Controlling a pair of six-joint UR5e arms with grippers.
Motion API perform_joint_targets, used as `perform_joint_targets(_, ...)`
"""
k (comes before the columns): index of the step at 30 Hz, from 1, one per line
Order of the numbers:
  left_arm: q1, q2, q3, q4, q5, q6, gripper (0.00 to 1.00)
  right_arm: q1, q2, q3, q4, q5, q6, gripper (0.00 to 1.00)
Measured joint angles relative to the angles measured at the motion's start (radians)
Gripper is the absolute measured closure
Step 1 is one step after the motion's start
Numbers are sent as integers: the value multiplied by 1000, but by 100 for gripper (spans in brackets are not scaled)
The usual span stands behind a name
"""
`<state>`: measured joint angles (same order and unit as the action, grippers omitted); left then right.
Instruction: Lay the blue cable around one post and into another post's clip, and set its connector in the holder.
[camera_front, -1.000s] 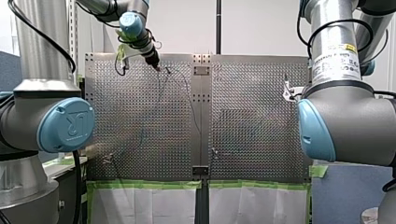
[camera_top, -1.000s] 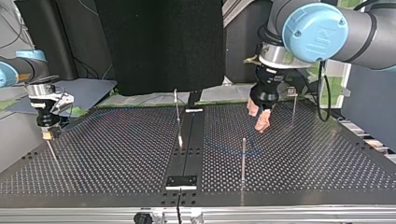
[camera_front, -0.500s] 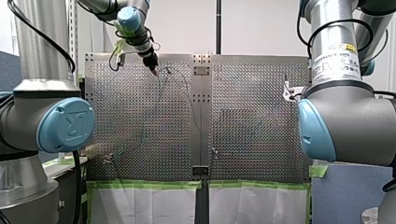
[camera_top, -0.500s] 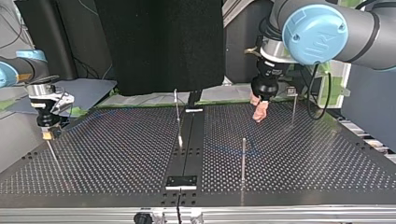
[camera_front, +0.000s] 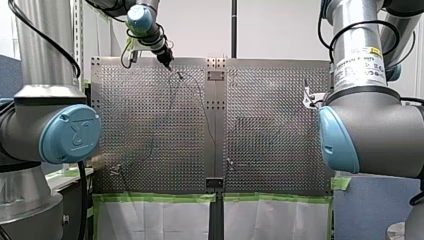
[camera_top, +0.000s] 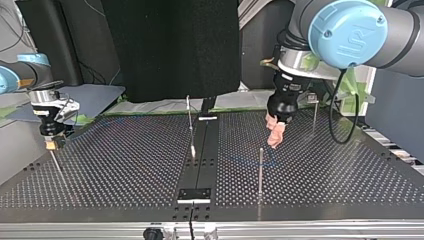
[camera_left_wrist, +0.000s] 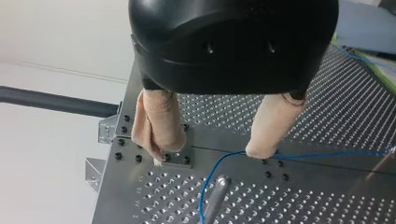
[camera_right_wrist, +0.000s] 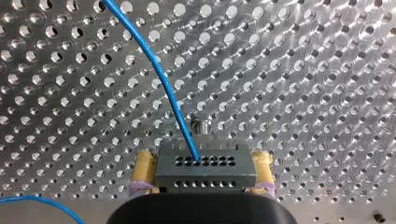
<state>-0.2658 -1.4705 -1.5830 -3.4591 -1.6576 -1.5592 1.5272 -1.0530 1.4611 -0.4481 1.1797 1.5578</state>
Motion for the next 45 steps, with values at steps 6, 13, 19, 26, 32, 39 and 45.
perform_joint_targets(6, 0, 1, 0, 3, -21, 50, 0, 2, 0, 0, 0, 0, 0, 21)
perform_joint_targets(13, 0, 2, 0, -2, -31, 114, 0, 2, 1, 0, 0, 0, 1, 21)
perform_joint_targets(19, 0, 3, 0, -5, -32, 150, 0, 3, 1, 0, 0, 0, 1, 21)
perform_joint_targets(26, 0, 3, 0, -5, -35, 138, 0, 3, 1, 0, 0, 0, 1, 21)
perform_joint_targets(32, 0, 3, 0, -5, -37, 124, 0, 3, 1, 0, 0, 0, 1, 21)
perform_joint_targets(39, 0, 3, 0, -5, -59, 107, 0, 3, 1, 0, -1, 0, 1, 21)
perform_joint_targets(45, 0, 3, 0, -5, -73, 96, 0, 2, 1, 0, -3, 0, 1, 21)
